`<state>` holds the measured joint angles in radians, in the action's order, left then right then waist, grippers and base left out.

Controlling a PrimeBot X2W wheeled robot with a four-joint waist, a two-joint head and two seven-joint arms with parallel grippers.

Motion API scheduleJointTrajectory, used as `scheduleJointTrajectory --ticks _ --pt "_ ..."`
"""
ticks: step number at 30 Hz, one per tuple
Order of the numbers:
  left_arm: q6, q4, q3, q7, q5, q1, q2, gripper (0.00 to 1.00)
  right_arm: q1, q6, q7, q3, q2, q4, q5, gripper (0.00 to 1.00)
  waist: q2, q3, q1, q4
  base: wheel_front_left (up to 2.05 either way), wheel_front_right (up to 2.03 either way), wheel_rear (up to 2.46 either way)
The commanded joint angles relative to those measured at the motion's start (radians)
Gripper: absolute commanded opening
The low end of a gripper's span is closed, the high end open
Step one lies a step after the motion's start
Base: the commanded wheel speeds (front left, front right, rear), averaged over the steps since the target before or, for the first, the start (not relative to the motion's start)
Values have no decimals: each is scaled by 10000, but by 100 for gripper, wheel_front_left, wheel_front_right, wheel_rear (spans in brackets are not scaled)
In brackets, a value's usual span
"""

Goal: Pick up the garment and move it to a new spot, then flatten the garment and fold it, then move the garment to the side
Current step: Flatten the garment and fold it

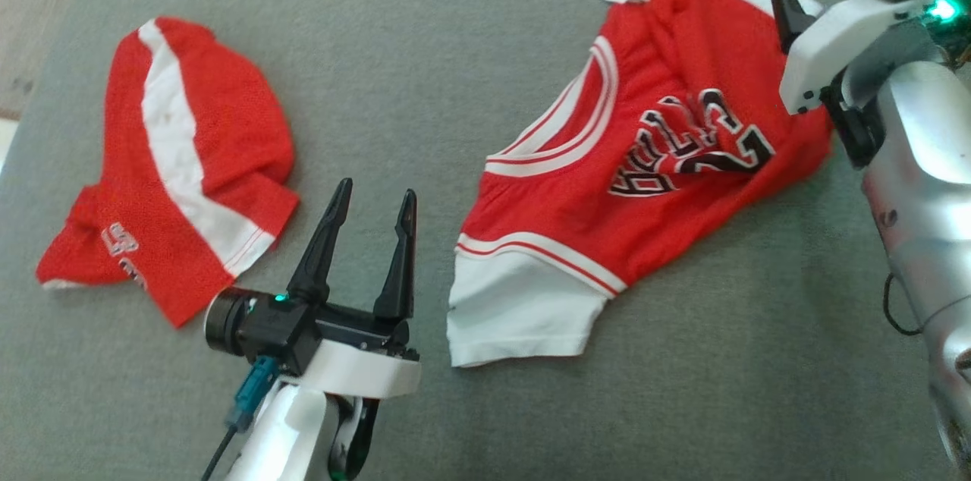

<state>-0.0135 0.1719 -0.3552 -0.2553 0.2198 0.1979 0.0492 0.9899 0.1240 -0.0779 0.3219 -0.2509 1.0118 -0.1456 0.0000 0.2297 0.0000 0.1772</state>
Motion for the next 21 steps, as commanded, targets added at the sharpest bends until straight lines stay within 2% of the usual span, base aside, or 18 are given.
scheduleJointTrajectory --ticks 1,7,13,21 --pt "-6 -296 359 -65 -80 79 11 100 -9 67 -277 85 11 -274 -179 100 0 -280 0 -319 0 0 0" --pt "-44 -388 531 -65 -108 -169 11 100 -965 67 -1372 -339 -22 -641 -887 100 0 -723 0 -1128 0 0 0" --pt "-69 -424 578 -65 -187 -419 11 100 -2830 67 -1789 -1385 331 -2036 -1165 100 0 -993 0 -1829 0 0 0" --pt "-92 -443 734 -65 -244 -668 10 100 -6264 67 -1834 -3159 1632 -4837 -490 100 0 -1327 0 -2286 0 0 0"
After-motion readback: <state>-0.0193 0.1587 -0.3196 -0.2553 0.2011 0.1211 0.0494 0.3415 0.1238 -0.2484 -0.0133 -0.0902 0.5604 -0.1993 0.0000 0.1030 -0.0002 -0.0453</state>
